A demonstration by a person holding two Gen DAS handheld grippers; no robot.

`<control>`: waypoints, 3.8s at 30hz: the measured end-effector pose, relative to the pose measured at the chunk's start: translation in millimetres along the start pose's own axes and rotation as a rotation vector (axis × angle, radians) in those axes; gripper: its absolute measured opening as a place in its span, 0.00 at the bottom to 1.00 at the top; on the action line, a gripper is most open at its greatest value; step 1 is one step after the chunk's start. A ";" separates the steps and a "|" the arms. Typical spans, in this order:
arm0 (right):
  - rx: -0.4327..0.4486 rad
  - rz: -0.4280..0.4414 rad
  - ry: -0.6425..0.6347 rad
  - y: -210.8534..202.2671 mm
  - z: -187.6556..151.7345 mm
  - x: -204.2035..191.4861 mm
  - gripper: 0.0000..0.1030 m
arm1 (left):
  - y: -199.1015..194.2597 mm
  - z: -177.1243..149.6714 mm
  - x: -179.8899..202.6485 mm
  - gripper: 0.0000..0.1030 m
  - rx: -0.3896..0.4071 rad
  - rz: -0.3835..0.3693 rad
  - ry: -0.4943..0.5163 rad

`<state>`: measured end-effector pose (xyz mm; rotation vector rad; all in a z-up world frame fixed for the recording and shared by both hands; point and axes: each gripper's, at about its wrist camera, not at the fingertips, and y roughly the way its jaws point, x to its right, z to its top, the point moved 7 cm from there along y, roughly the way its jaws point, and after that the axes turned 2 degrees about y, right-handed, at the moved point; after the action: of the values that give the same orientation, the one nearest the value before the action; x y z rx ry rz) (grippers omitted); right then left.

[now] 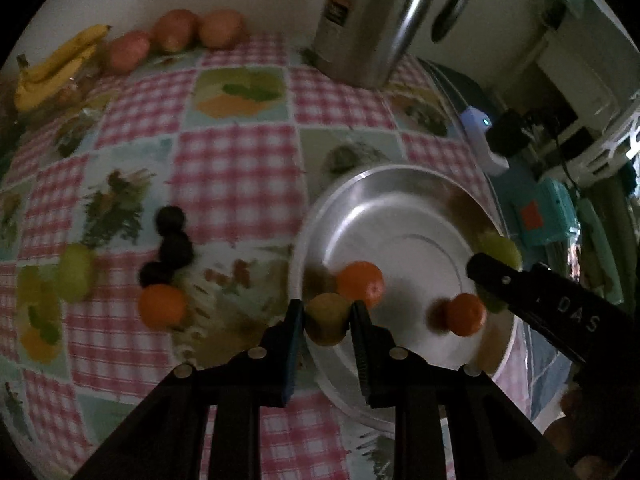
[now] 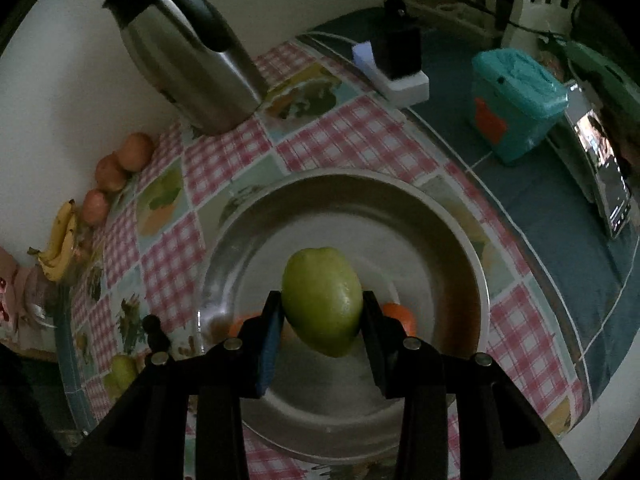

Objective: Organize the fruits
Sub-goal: 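Lower the green pear into the bowl with the right tool while the left tool drops the kiwi, then move both open tools back from the bowl toward the loose green pear and orange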

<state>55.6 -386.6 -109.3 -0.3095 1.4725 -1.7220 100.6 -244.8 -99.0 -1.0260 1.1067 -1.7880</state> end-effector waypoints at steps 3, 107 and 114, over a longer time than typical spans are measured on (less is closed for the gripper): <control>-0.028 0.001 0.005 6.7 -3.6 3.4 0.39 | 4.6 -1.8 2.1 0.25 -0.010 0.007 0.005; -0.081 -0.051 -0.407 19.5 -71.4 -118.8 0.73 | -62.9 3.4 -198.1 1.00 0.116 0.308 -0.298; -0.069 -0.064 -0.420 22.4 -73.8 -124.8 0.80 | -67.1 5.5 -210.3 1.00 0.126 0.357 -0.275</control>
<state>95.0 -245.2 -110.9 -0.7145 1.2225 -1.5395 170.0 -35.9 -83.0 -0.9026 0.9268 -1.3684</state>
